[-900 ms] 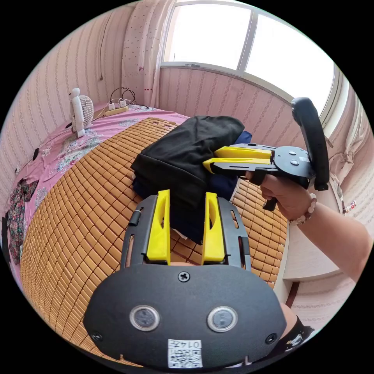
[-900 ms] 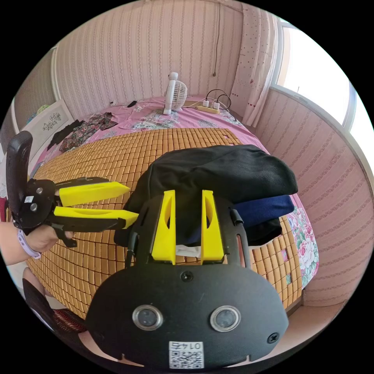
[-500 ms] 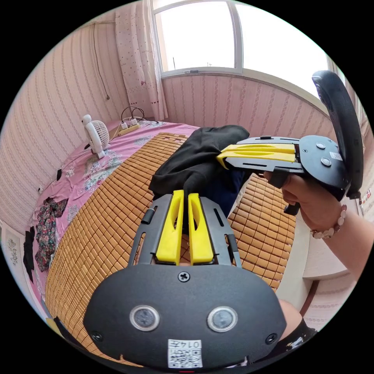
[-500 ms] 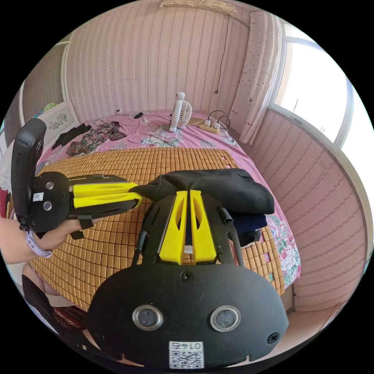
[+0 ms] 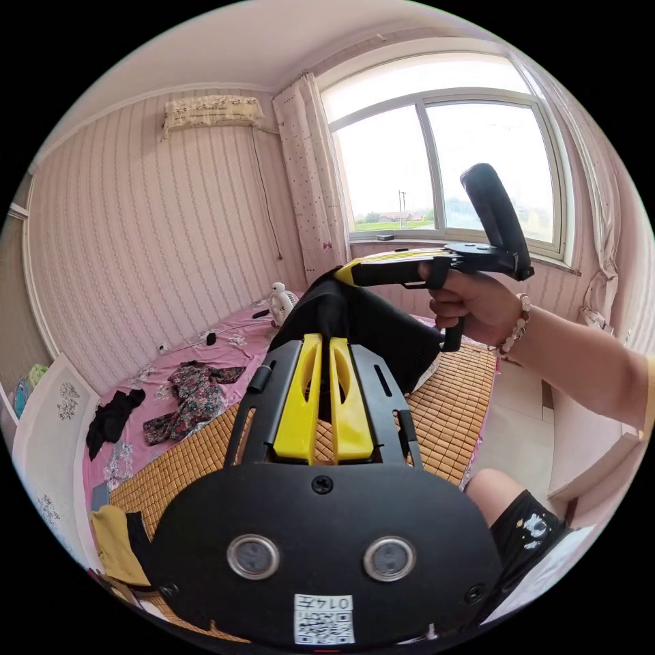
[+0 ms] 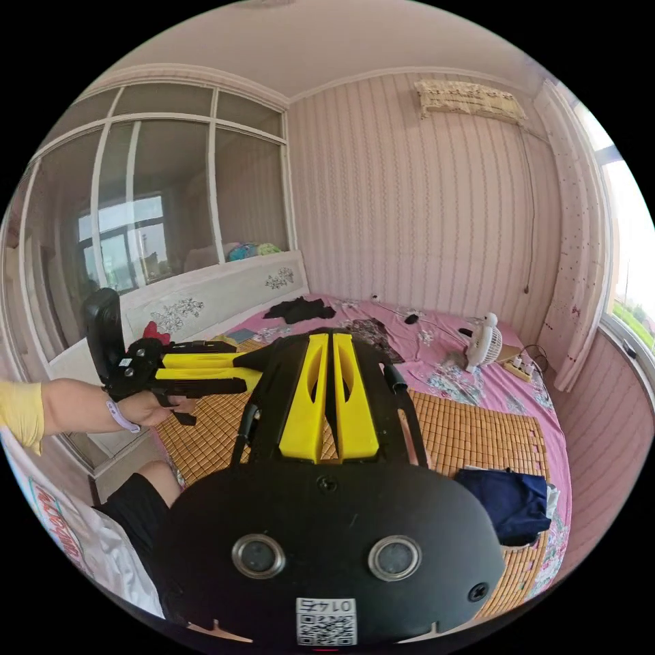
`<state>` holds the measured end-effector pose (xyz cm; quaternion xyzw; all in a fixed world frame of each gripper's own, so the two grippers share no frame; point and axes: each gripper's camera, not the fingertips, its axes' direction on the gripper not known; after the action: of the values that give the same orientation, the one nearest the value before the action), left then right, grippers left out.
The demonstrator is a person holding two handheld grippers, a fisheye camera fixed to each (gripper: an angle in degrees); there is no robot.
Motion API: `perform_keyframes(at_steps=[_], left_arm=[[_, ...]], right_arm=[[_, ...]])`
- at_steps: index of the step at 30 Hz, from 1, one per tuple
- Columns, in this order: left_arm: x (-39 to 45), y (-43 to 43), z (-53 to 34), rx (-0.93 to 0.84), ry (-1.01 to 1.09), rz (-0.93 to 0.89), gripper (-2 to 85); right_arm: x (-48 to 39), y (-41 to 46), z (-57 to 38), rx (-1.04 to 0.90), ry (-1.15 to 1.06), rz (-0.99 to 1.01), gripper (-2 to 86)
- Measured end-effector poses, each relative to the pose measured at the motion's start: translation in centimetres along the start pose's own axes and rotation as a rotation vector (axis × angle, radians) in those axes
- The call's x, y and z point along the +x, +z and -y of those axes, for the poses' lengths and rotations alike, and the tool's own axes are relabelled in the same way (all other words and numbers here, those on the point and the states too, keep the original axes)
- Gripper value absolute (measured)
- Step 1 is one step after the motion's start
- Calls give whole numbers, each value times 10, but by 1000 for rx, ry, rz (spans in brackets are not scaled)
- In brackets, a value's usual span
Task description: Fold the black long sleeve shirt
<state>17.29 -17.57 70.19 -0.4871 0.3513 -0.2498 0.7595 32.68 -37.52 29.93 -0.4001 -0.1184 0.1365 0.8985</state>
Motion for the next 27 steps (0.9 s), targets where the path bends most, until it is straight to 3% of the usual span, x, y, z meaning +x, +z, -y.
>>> perform_keyframes(at_steps=[4, 7, 9, 14, 22, 27], left_arm=[[-44, -57, -90, -60, -106, -36, 24], [-68, -63, -188, -175, -315, -131, 38], [-77, -67, -252, -258, -422, -89, 43], [-121, -97, -379, -400, -799, -70, 57], [-191, -96, -375, -412, -804, 45, 75], [-219, -53, -377, -559, -785, 99, 77]], right_arm=[[-55, 51, -32, -133, -107, 124, 18], [-76, 116, -101, -419, -65, 196, 30], [-89, 149, -165, -547, -31, 263, 40], [-119, 197, -214, -715, 16, 377, 53], [-196, 286, -160, -711, -177, 405, 67], [-228, 336, -157, -718, -247, 316, 79]])
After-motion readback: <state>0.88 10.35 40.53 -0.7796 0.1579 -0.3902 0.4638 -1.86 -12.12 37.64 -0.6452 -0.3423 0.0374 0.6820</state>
